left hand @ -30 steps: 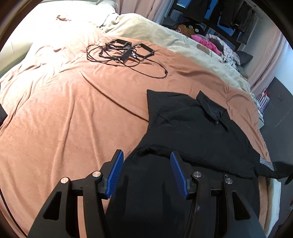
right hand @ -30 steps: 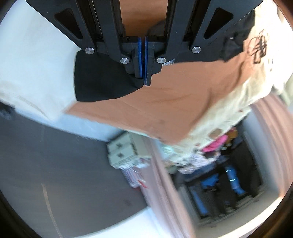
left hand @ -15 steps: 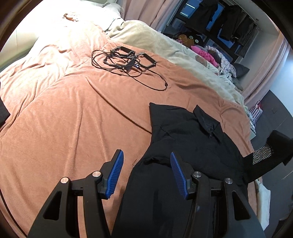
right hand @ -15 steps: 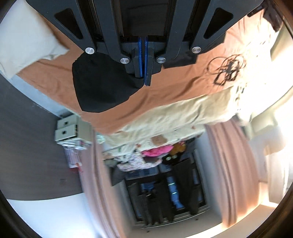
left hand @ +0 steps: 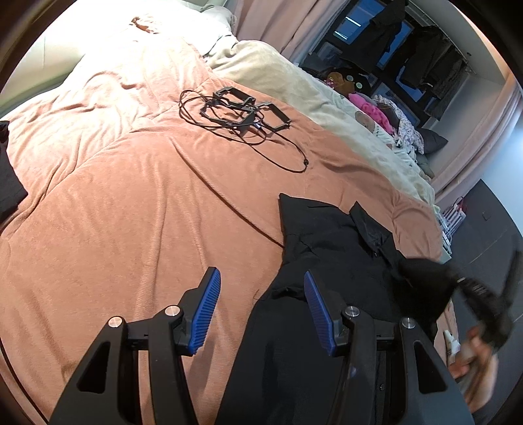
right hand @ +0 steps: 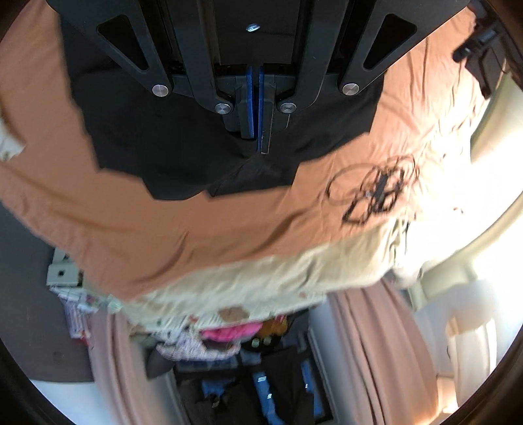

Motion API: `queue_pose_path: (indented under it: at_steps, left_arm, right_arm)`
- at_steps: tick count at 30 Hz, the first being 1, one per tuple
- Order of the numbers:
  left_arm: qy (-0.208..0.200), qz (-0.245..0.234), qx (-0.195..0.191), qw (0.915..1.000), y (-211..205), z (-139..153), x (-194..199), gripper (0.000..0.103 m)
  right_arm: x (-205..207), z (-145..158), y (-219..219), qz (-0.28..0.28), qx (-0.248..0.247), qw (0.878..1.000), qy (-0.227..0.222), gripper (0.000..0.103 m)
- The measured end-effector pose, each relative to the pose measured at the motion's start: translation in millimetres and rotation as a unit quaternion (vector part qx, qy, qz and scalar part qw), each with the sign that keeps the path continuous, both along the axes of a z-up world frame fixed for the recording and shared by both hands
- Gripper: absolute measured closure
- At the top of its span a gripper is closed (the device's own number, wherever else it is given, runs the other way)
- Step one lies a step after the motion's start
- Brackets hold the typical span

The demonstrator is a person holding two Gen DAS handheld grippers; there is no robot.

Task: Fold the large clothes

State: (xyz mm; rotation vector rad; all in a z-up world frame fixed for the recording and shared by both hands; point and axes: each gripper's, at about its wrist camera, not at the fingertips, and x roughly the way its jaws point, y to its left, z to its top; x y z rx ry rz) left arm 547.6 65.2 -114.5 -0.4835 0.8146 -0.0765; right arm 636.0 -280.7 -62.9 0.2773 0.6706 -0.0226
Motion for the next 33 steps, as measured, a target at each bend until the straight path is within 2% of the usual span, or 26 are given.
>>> queue_pose_path:
  at_steps: [2, 3, 4, 5, 6, 9, 12, 18, 27, 33]
  left_arm:
    - [0.007, 0.009, 0.005, 0.9999, 2.5, -2.6, 0.9, 0.049]
    - [0.01, 0.011, 0.004, 0.9999, 3.5, -3.7, 0.4, 0.049]
    - [0.014, 0.013, 0.003, 0.9998, 4.2, -5.4, 1.2, 0.049]
    - [0.02, 0.015, 0.0, 0.9997, 5.4, -7.4, 2.1, 0.049]
    - [0.022, 0.016, -0.004, 0.9996, 6.7, -8.8, 2.4, 0.049]
    - [0.023, 0.019, -0.008, 0.9995, 9.4, -9.2, 2.6, 0.049]
    - [0.022, 0.022, -0.012, 0.9995, 10.3, -9.1, 2.3, 0.049]
    - [0.024, 0.012, -0.011, 0.9996, 3.5, -9.8, 2.4, 0.049]
    - [0.024, 0.013, -0.012, 0.9995, 5.4, -10.9, 5.8, 0.049]
    - [0.024, 0.013, -0.016, 0.9995, 6.4, -11.8, 6.7, 0.049]
  right_arm:
    - [7.4, -24.9, 16.5, 0.001, -0.003, 0.999, 0.034, 0.096]
    - [9.2, -41.3, 24.0, 0.004, 0.008, 0.999, 0.053, 0.09]
    - [8.7, -53.1, 28.5, 0.009, 0.021, 0.998, 0.066, 0.08]
    - [7.6, -66.3, 31.3, 0.017, 0.045, 0.996, 0.08, 0.053]
    - [4.6, -79.6, 33.7, 0.024, 0.074, 0.993, 0.092, 0.035]
    - [-9.2, -95.6, 37.4, 0.038, 0.108, 0.988, 0.103, 0.034]
    - [-26.2, -97.9, 26.5, 0.044, 0.143, 0.984, 0.101, 0.034]
    - [-43.9, -85.0, -21.8, -0.021, 0.156, 0.984, 0.085, 0.034]
    - [-30.3, -120.5, -61.7, -0.091, 0.187, 0.971, 0.116, 0.034]
    - [-14.7, -152.3, -68.1, -0.086, 0.212, 0.962, 0.146, 0.034]
